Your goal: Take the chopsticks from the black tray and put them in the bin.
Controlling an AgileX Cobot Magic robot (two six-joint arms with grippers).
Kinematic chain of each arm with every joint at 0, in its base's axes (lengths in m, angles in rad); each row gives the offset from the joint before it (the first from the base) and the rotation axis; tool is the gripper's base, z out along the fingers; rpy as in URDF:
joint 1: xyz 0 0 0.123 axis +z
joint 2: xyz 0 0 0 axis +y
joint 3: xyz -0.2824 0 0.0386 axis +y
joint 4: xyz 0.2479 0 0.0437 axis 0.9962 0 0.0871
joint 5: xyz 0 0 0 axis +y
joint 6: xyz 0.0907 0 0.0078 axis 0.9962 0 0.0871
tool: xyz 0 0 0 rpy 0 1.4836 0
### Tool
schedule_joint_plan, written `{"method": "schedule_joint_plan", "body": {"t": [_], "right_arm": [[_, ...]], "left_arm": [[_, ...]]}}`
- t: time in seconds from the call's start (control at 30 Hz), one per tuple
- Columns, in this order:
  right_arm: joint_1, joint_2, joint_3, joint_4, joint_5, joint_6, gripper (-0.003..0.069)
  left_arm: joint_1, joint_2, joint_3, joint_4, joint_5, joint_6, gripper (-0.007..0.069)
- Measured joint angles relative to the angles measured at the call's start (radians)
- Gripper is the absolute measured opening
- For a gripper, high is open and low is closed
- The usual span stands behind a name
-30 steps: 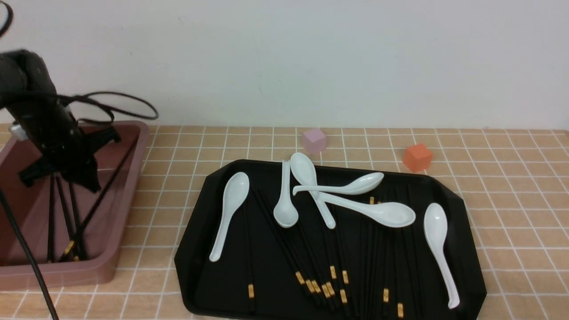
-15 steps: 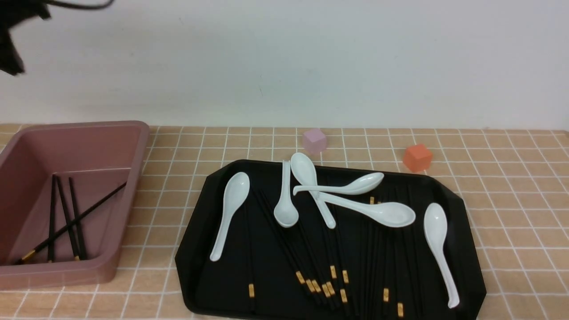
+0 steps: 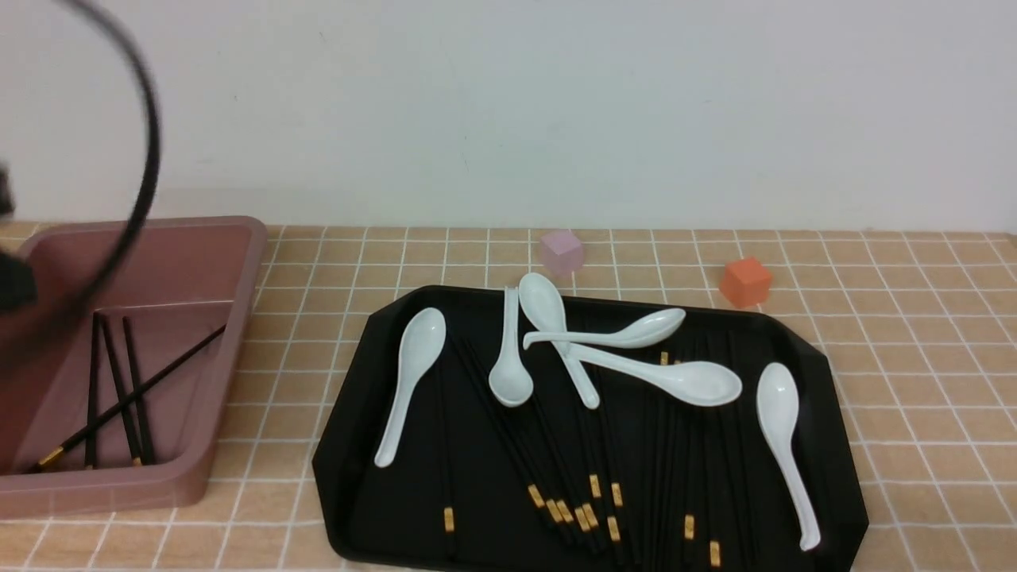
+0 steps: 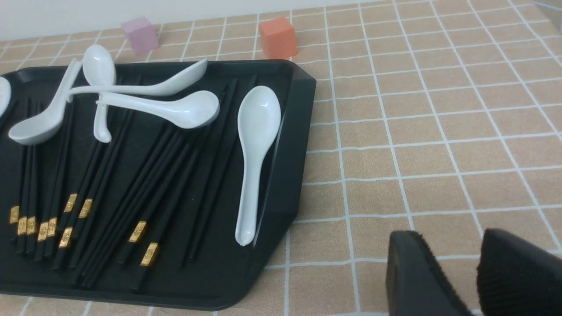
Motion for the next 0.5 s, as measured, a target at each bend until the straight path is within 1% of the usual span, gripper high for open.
{"method": "schedule_joint_plan", "body": {"t": [0.07,0.1,0.13,0.23,0.37,0.5], "right_arm": [[0.000,0.000,0.000,0.000,0.000,0.000,0.0240],[0.000,0.000,0.000,0.000,0.000,0.000,0.0240],[0.000,0.000,0.000,0.000,0.000,0.000,0.0240],[0.000,0.000,0.000,0.000,0.000,0.000,0.0240],[0.000,0.000,0.000,0.000,0.000,0.000,0.0240],[0.000,0.000,0.000,0.000,0.000,0.000,0.0240]], "left_arm": [[0.000,-0.152,0.176,-0.077,-0.103,0.025,-0.0013],[0.000,-0.166,0.176,-0.084,-0.112,0.028,-0.0013],[0.000,-0.250,0.266,-0.124,-0.168,0.043,-0.0013],[0.000,-0.387,0.417,-0.203,-0.241,0.051,-0.0013],[0.000,-0.447,0.477,-0.225,-0.259,0.052,-0.0012],[0.000,-0.455,0.481,-0.224,-0.262,0.052,-0.0012]]}}
